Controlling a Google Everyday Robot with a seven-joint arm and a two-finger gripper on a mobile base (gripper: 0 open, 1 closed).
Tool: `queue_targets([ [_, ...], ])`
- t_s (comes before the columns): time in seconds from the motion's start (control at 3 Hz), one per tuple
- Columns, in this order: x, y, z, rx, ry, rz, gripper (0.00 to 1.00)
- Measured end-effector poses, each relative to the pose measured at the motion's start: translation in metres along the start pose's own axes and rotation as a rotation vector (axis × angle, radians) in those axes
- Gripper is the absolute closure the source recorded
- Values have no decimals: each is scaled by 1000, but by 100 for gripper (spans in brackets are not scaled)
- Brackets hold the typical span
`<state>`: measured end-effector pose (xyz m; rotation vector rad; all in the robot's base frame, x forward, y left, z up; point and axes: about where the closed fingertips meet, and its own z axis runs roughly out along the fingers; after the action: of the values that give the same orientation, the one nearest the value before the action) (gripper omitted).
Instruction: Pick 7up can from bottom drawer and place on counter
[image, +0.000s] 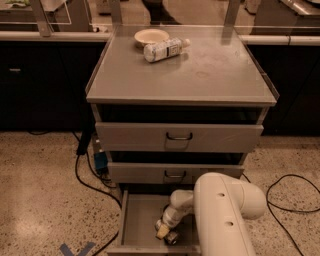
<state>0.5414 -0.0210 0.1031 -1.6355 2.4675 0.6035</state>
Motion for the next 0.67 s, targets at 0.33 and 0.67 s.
queue_targets([
  [0.33, 0, 0, 0, 0, 0, 0, 100],
  [0.67, -1, 1, -3, 0, 0, 0, 100],
])
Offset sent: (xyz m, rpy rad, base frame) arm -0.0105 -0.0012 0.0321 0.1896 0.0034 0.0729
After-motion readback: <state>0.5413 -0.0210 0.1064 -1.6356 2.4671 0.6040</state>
